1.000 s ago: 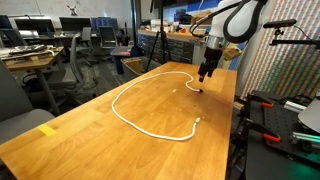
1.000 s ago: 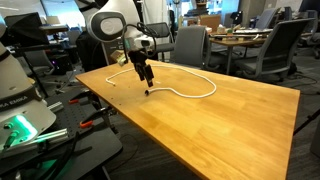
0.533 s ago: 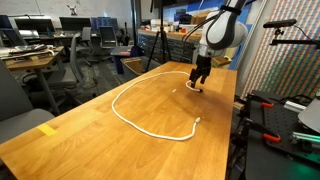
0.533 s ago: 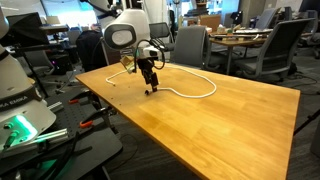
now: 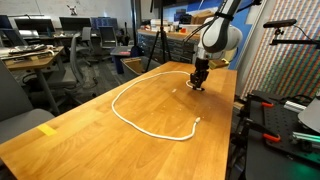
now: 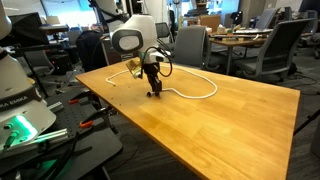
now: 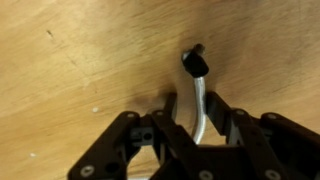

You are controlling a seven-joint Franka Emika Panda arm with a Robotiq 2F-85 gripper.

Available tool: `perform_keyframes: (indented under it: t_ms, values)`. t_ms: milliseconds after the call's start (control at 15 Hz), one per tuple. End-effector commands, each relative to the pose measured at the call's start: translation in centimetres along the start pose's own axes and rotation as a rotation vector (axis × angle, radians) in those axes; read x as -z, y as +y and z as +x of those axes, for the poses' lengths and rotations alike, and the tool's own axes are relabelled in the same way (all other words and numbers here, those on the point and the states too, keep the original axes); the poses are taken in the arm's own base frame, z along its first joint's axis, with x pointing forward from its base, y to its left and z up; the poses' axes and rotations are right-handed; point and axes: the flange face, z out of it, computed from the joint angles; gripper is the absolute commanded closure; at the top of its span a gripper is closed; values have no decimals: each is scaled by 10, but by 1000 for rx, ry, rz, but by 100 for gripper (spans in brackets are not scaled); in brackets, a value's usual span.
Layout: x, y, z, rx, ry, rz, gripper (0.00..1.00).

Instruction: Make a knot using the object on the table

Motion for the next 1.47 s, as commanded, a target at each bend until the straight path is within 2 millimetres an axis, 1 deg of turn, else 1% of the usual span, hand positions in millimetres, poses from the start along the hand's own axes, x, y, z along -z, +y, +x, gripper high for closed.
perform_keyframes:
  t_ms: [0, 67, 200, 267, 333, 467, 533, 733, 800, 867, 933, 1000, 1067, 1133, 1200, 1267, 1333, 1400]
  values:
    - [-1, -5, 4, 4, -4, 16, 94]
    - [-2, -11, 3, 14, -4, 16, 99]
    - [-3, -21, 0, 29, -7, 19, 100]
    - [-3, -29, -1, 39, -10, 26, 100]
    - [-4, -42, -5, 57, -14, 36, 99]
    - [-4, -75, -14, 123, -16, 52, 99]
    - [-3, -96, -19, 162, -14, 66, 99]
    - [-2, -169, -40, 296, -23, 113, 99]
    - [-3, -191, -47, 338, -29, 123, 99]
    - [-6, -207, -53, 369, -40, 125, 99]
    - [-9, -215, -56, 386, -51, 115, 99]
    - [-11, -215, -57, 393, -54, 95, 71]
    - [-12, -212, -56, 390, -60, 72, 69]
    - [-7, -202, -54, 367, -76, 34, 64]
    - [-3, -197, -54, 332, -106, 4, 55]
    - [9, -195, -56, 276, -145, -19, 49]
    - [17, -195, -60, 241, -193, -26, 40]
    - [29, -194, -68, 210, -247, -40, 33]
